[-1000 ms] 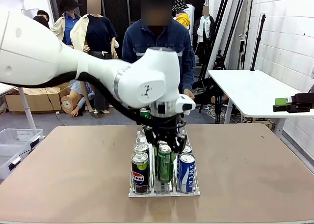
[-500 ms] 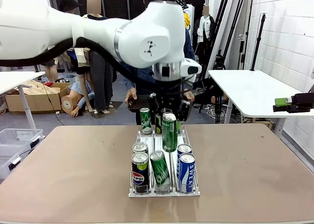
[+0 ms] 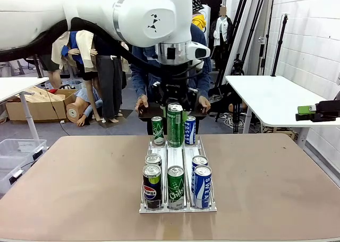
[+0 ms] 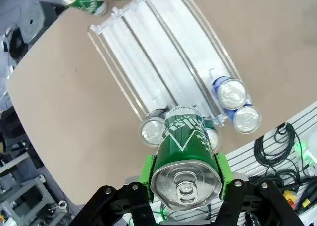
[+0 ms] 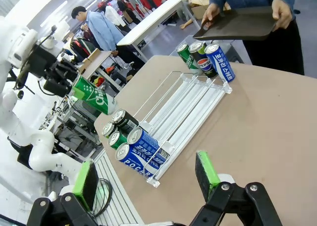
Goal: Retrieve and hand over the desired beverage to the person.
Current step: Pick up a can of the same type that the person held from the Automatic Can Dispenser.
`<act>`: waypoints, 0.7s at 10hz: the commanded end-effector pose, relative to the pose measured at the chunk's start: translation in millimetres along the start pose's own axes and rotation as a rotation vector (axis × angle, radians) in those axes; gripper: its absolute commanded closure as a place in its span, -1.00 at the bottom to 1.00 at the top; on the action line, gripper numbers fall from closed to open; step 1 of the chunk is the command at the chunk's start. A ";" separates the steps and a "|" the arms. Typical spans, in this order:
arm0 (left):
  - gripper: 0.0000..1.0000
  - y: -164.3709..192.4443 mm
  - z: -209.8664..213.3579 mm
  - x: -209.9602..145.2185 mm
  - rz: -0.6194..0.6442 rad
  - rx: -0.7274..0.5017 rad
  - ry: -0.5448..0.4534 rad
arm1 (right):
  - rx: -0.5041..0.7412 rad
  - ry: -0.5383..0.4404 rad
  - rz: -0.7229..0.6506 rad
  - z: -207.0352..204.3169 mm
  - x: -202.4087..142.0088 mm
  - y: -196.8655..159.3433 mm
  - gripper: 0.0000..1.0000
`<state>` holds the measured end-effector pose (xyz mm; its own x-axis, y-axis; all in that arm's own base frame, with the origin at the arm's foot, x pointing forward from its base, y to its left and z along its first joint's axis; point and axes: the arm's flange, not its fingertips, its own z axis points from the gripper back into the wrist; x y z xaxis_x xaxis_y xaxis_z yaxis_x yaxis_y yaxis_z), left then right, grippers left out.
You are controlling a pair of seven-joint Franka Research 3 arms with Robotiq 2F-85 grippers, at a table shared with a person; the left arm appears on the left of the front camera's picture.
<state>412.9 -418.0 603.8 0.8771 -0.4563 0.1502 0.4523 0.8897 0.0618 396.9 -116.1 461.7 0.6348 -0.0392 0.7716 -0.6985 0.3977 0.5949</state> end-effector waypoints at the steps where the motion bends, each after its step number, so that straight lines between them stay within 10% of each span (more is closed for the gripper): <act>1: 0.68 43.4 17.8 -5.7 -0.009 0.046 0.000 | 0.005 0.007 -0.003 0.3 -0.5 0.7 -1.00; 7: 0.68 168.6 15.7 -48.8 -0.098 -0.068 0.065 | 0.005 0.007 -0.003 0.3 -0.5 0.7 -1.00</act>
<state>455.9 -268.0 630.8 0.8434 -0.5263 0.1082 0.5249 0.8501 0.0439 397.0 -116.1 461.5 0.6353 -0.0391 0.7713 -0.6982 0.3977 0.5952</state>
